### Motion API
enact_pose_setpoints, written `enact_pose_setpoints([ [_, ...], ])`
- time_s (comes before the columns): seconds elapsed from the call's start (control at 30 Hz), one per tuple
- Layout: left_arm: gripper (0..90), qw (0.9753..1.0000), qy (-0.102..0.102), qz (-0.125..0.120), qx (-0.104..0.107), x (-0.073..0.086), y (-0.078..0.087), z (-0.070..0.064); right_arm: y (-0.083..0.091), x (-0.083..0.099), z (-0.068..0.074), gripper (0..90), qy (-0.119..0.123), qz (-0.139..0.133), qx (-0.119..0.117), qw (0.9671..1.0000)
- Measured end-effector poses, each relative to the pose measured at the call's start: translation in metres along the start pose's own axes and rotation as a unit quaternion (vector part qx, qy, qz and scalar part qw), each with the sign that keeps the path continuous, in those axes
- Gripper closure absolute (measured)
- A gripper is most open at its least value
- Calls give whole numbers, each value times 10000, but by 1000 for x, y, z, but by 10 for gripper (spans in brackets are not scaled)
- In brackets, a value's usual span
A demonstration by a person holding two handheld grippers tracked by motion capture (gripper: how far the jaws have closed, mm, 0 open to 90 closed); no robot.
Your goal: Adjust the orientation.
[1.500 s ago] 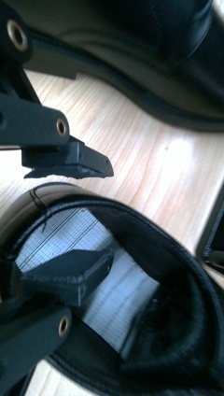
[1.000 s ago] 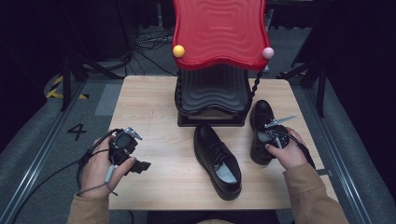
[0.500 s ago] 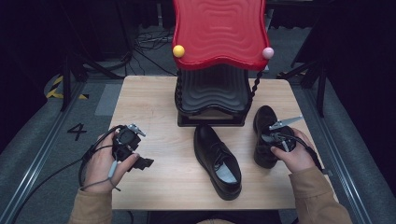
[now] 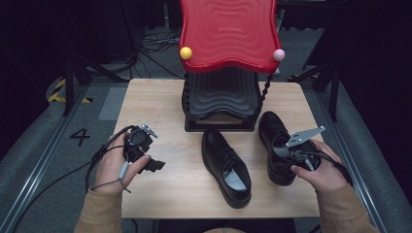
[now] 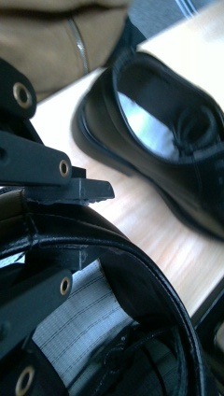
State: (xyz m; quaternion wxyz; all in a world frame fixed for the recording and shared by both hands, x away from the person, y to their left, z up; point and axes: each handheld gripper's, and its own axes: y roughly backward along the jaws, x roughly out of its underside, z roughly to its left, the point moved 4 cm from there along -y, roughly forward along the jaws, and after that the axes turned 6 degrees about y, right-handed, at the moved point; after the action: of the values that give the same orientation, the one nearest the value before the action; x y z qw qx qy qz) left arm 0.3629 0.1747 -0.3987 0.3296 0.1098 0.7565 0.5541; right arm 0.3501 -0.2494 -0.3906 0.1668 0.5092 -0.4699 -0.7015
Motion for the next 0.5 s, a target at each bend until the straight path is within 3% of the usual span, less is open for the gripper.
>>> enact_pose_setpoints([
  [0.17, 191, 10000, -44, 13, 4, -3, -1, 0, 4, -1, 11, 755, 109, 36, -144, 9998],
  [0.5, 190, 9999, -97, 26, 42, -11, -4, -2, 8, -3, 37, 750, 663, 220, -472, 9964],
])
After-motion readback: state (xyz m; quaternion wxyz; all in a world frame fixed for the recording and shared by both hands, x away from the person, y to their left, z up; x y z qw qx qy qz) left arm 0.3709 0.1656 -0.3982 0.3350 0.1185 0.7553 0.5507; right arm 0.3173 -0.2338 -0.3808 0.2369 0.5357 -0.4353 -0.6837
